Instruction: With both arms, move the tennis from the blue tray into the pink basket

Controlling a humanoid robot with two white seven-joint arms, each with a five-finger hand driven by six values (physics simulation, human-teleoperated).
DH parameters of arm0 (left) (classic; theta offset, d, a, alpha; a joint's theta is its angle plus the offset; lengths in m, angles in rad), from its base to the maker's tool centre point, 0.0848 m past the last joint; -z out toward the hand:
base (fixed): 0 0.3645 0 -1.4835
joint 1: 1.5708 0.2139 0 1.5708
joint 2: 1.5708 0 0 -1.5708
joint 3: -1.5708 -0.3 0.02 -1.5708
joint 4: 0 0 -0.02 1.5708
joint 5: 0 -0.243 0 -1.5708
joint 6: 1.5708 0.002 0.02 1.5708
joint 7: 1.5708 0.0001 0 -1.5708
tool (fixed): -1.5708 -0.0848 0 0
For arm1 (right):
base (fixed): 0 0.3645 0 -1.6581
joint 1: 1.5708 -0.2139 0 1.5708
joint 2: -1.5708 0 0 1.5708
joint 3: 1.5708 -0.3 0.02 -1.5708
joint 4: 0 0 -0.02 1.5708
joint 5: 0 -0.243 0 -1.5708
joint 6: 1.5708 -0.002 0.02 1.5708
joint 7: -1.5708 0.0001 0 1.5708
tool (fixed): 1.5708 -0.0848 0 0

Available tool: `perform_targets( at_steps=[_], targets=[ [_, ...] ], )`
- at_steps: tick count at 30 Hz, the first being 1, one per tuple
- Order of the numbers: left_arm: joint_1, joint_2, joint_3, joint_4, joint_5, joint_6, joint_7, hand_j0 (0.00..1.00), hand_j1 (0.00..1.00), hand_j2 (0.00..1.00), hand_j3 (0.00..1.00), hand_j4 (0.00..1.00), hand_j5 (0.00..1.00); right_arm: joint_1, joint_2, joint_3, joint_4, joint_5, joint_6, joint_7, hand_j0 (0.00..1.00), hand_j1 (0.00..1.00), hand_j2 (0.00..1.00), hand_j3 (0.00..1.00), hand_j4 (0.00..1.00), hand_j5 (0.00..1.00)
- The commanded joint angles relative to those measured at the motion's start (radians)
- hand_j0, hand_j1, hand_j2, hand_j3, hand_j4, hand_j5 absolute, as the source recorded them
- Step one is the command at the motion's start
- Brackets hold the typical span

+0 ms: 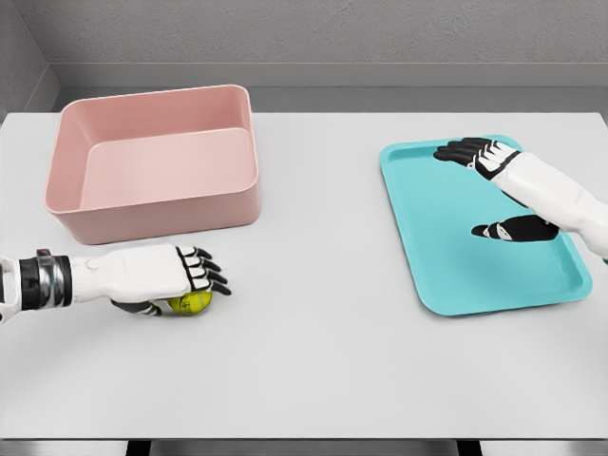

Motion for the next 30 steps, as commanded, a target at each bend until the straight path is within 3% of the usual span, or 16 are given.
perform_targets(
  at_steps=[1, 5, 7, 17, 30],
  targets=[
    [0.000, 0.001, 0.002, 0.002, 0.006, 0.001, -0.018, 0.69, 0.69, 0.69, 0.69, 0.69, 0.69, -0.002, -0.001, 0.000, 0.000, -0.008, 0.003, -0.001, 1.00, 1.00, 1.00, 1.00, 1.00, 1.00],
    [-0.008, 0.001, 0.002, 0.002, 0.012, 0.001, -0.024, 0.55, 0.55, 0.55, 0.55, 0.55, 0.55, 0.000, -0.001, 0.000, -0.001, -0.008, 0.003, -0.001, 1.00, 1.00, 1.00, 1.00, 1.00, 1.00],
    [-0.015, 0.001, 0.002, 0.002, 0.019, 0.001, -0.024, 0.53, 0.53, 0.53, 0.53, 0.53, 0.53, 0.000, -0.001, 0.000, -0.001, -0.008, 0.003, -0.001, 1.00, 1.00, 1.00, 1.00, 1.00, 1.00],
    [-0.031, -0.004, 0.002, 0.002, 0.022, 0.001, -0.024, 0.53, 0.53, 0.53, 0.53, 0.53, 0.53, 0.000, -0.001, 0.000, -0.001, -0.008, 0.003, -0.001, 1.00, 1.00, 1.00, 1.00, 1.00, 1.00],
    [-0.100, 0.002, 0.014, 0.005, 0.104, 0.001, -0.023, 0.54, 0.54, 0.54, 0.54, 0.54, 0.54, 0.000, -0.001, 0.000, -0.001, -0.008, 0.003, -0.001, 1.00, 1.00, 1.00, 1.00, 1.00, 1.00]
  ],
)
